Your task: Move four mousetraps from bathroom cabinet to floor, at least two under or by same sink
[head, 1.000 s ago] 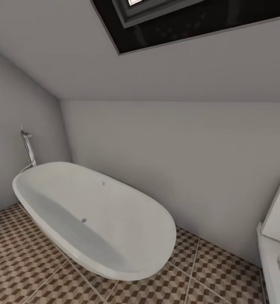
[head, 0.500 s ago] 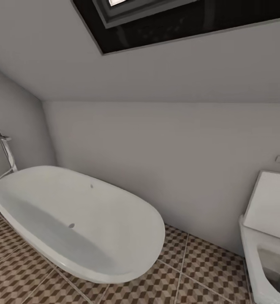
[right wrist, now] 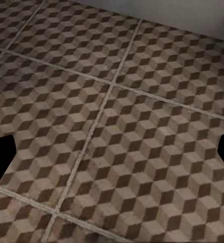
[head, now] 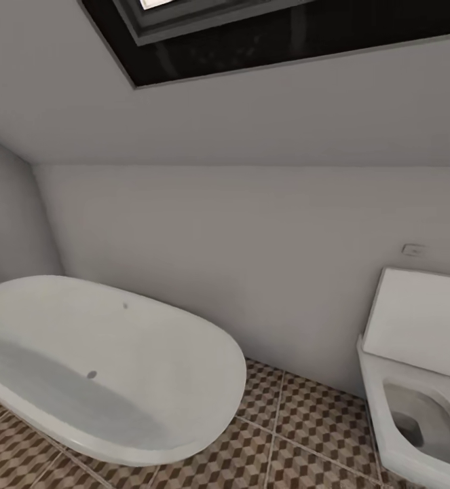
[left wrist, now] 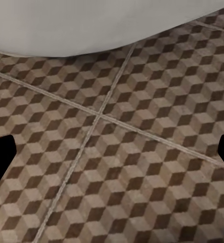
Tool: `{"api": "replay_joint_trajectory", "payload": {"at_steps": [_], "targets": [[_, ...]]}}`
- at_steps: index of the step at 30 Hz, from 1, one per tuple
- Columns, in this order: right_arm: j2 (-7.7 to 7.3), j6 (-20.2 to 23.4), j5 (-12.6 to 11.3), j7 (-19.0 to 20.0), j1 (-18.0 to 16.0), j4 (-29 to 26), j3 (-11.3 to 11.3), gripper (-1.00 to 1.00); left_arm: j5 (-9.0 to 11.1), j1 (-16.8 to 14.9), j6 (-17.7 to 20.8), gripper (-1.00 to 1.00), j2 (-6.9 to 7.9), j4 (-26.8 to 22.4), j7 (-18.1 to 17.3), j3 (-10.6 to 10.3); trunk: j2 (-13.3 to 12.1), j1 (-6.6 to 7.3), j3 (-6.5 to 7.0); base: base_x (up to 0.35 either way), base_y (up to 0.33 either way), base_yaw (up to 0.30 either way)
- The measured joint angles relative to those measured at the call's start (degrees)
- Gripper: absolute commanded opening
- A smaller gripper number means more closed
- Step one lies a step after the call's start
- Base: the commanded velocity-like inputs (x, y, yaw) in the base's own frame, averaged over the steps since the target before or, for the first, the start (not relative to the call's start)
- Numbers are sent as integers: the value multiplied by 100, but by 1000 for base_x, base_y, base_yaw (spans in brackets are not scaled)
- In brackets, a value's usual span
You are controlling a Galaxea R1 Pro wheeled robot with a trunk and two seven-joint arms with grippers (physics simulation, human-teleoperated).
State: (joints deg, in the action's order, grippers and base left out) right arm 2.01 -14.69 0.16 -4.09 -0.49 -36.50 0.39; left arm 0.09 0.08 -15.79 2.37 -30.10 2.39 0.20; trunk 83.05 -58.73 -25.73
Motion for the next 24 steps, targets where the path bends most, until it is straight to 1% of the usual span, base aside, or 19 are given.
{"api": "replay_joint_trajectory", "payload": {"at_steps": [24], "targets": [[0, 0, 0, 0, 0, 86, 0, 100, 4, 0, -6, 100, 2, -1, -9, -5, 0, 0, 56, -7, 0, -210]]}}
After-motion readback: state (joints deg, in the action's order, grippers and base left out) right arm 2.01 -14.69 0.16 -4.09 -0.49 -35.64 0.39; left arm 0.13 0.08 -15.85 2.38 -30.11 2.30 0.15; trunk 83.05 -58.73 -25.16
